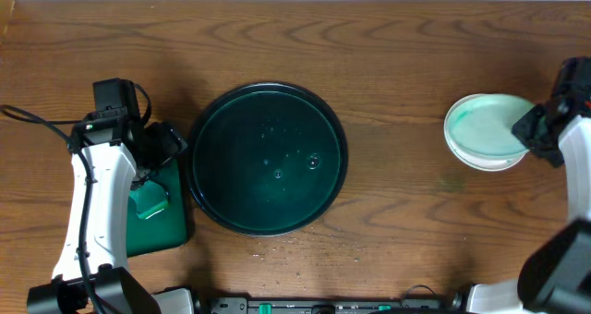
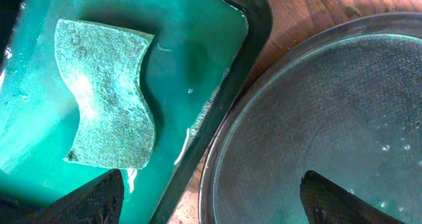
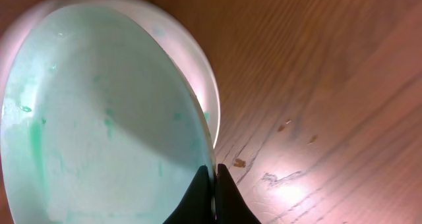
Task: Clean dirty plates on tray and stack at the side
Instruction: 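Lower the plate onto the stacked plates and open the right gripper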
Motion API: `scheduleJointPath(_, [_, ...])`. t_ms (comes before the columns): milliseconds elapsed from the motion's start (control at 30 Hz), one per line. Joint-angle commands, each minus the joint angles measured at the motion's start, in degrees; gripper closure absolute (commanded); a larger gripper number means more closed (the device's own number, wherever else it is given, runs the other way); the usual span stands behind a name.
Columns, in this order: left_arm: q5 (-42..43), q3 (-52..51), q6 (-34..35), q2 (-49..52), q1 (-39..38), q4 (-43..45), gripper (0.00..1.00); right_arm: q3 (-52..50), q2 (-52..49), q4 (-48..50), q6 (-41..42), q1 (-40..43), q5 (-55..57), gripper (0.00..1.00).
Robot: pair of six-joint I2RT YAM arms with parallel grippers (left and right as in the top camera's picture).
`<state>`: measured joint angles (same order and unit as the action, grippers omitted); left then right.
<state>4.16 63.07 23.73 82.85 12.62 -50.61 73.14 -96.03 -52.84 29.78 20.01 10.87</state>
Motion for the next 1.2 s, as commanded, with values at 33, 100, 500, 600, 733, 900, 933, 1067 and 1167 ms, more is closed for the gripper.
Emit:
scheduleJointPath(33, [-0.3,1.2,-0.9,0.2,-0.1,-0.2,0.14,-1.0,-6.4,0.9,1.1,0.2,-2.2,0.98])
scheduleJointPath(100, [-0.3,1.2,-0.9,0.2,-0.1,-0.2,0.14,-1.0,-8.3,1.4,1.1,0.2,-2.2,0.98])
scheduleJointPath(500, [-0.3,1.2,-0.9,0.2,-0.1,-0.3,0.14,-0.6,-8.5,1.4,1.5,0.1,-5.5,0.62])
scheduleJointPath(600, [-0.3,1.2,-0.9,0.2,-0.1,-0.3,0.14,0.0,-5.4,1.4,-0.5,-0.2,-6.7,0.62])
scheduleJointPath(733, [-0.3,1.4,-2.2,0.0,-0.1,0.3,0.14,0.9,2.1,2.4,-5.6,-1.7,-6.6,0.63])
scheduleJointPath(900, [-1.0,2.7,-5.3,-1.2,-0.1,0.5,0.14,1.0,12.6,4.9,-13.2,-5.3,-6.6,0.62])
scheduleJointPath(933, [-1.0,3.1,-5.8,-1.8,-0.1,0.5,0.14,1.0,14.6,5.4,-14.9,-6.2,-6.6,0.62])
scheduleJointPath(1067, [-1.2,4.7,-7.3,-4.9,-0.1,0.5,0.14,1.0,21.1,7.3,-21.2,-9.5,-6.6,0.62])
scheduleJointPath(1167, [-1.2,6.4,-8.9,-8.4,-0.1,0.3,0.14,1.0,25.3,8.5,-24.9,-12.2,-6.4,0.61])
